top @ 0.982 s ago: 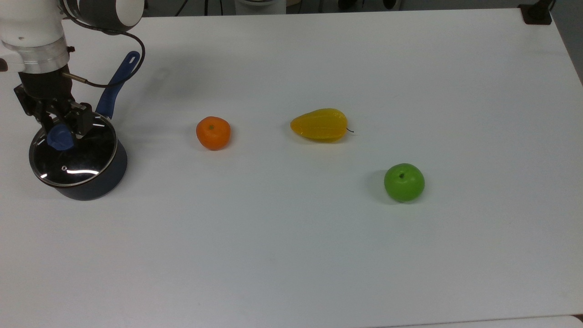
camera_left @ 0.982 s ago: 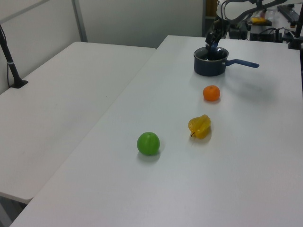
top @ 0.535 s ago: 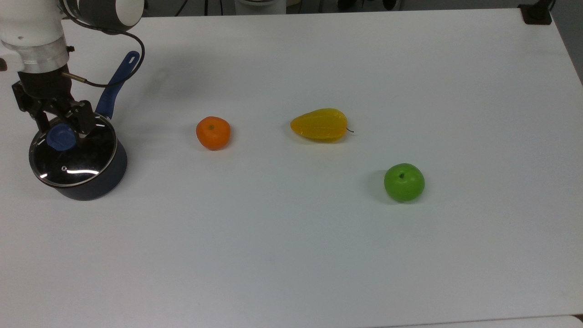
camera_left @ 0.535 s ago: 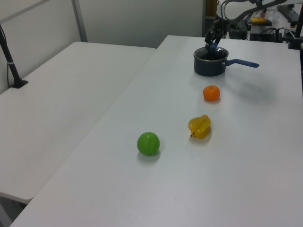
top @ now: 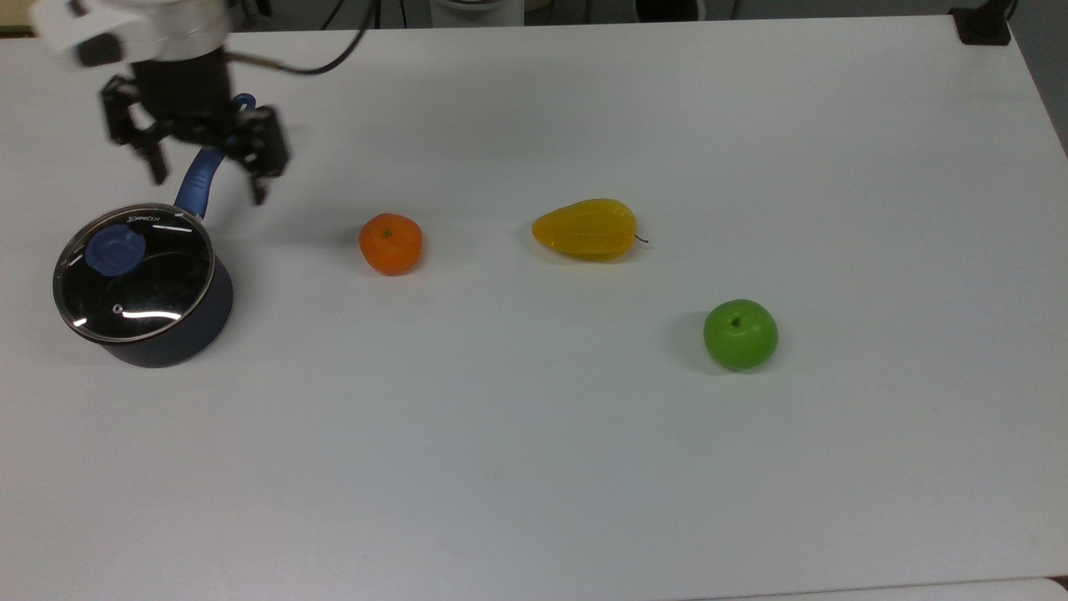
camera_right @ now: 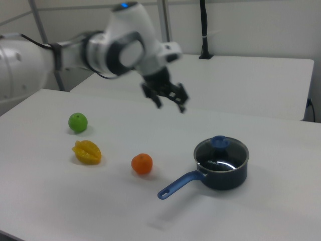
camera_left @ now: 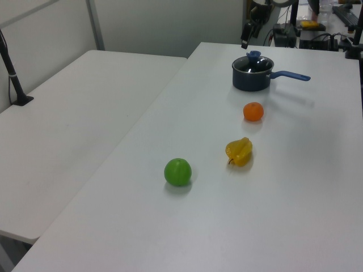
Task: Close lid
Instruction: 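Open the gripper and raise it away from the lid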
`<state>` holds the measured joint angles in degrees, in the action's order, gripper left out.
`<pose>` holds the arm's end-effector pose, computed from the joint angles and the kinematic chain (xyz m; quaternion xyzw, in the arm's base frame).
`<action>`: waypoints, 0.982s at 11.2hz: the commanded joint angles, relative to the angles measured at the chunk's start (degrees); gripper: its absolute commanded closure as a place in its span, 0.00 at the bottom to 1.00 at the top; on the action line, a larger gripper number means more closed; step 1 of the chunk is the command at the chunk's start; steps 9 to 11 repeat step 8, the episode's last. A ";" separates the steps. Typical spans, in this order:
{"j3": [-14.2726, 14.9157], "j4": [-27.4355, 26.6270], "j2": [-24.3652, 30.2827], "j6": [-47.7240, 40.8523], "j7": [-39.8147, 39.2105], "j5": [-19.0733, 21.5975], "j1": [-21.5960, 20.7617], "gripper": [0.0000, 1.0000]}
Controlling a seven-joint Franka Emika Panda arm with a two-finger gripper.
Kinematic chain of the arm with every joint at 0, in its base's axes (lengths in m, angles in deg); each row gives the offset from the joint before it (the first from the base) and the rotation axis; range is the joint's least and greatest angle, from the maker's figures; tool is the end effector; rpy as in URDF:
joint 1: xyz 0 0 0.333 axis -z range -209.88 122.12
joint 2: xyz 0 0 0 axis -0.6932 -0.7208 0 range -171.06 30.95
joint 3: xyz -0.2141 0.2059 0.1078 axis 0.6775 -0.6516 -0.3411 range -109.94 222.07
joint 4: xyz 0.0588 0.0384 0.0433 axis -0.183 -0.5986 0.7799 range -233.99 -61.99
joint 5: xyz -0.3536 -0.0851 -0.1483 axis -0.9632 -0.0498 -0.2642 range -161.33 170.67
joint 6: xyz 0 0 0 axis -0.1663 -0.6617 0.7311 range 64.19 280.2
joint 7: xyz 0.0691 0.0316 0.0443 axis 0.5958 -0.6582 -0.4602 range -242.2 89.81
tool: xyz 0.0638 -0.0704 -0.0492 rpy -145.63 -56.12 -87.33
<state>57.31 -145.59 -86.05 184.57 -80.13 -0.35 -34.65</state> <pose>0.6611 -0.1249 0.5252 0.9888 -0.0396 0.1306 0.0605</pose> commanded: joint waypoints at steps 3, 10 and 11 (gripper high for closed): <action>0.34 -4.67 12.01 -23.54 4.09 -0.07 -13.26 0.00; 0.78 -12.86 20.74 -25.33 5.77 -0.07 -14.25 0.00; 0.78 -12.86 20.74 -25.33 5.77 -0.07 -14.25 0.00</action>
